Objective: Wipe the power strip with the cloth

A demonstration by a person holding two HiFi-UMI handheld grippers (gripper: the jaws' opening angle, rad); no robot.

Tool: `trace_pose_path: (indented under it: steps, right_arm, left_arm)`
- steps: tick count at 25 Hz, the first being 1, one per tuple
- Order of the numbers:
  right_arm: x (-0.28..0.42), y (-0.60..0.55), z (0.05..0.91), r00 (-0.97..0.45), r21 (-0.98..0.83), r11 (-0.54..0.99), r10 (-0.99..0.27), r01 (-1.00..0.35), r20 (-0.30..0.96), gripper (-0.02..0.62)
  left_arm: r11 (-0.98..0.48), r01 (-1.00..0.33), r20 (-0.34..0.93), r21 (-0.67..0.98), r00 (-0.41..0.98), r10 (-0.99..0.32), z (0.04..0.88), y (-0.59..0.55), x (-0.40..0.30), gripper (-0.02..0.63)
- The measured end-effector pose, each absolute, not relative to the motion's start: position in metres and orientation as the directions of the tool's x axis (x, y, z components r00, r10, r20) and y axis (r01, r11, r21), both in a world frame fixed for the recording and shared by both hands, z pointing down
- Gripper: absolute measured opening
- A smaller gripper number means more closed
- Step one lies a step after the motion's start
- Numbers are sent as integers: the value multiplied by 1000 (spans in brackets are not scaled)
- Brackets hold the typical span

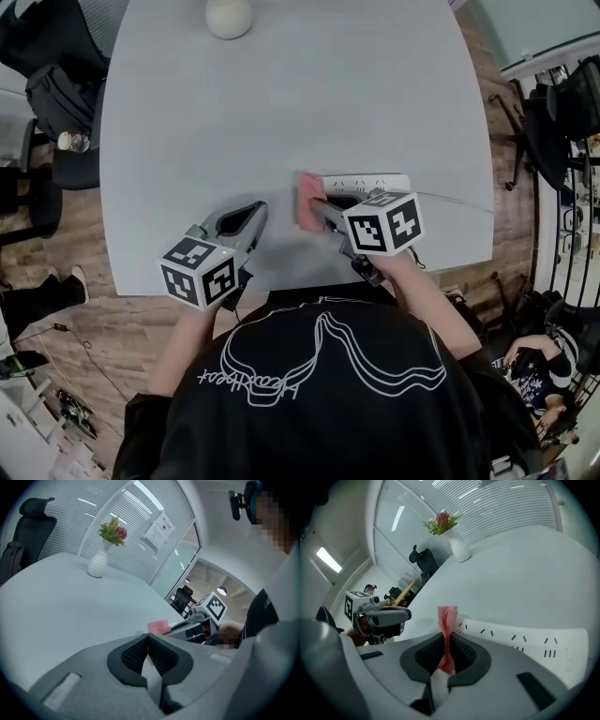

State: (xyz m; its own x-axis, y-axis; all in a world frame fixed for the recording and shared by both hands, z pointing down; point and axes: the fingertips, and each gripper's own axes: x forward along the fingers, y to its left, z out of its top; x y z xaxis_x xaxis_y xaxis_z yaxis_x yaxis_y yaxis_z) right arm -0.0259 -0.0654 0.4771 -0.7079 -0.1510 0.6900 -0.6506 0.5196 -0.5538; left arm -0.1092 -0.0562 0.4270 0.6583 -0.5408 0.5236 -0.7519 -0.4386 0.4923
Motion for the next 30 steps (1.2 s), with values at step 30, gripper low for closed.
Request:
trace_pose_path:
  steps: [30]
  right_arm:
    - [20,-76,482,-654,-544,403,-215,-736,725,37]
  left_arm:
    - [-503,-703,492,503,711,-502,420,-60,-85,12]
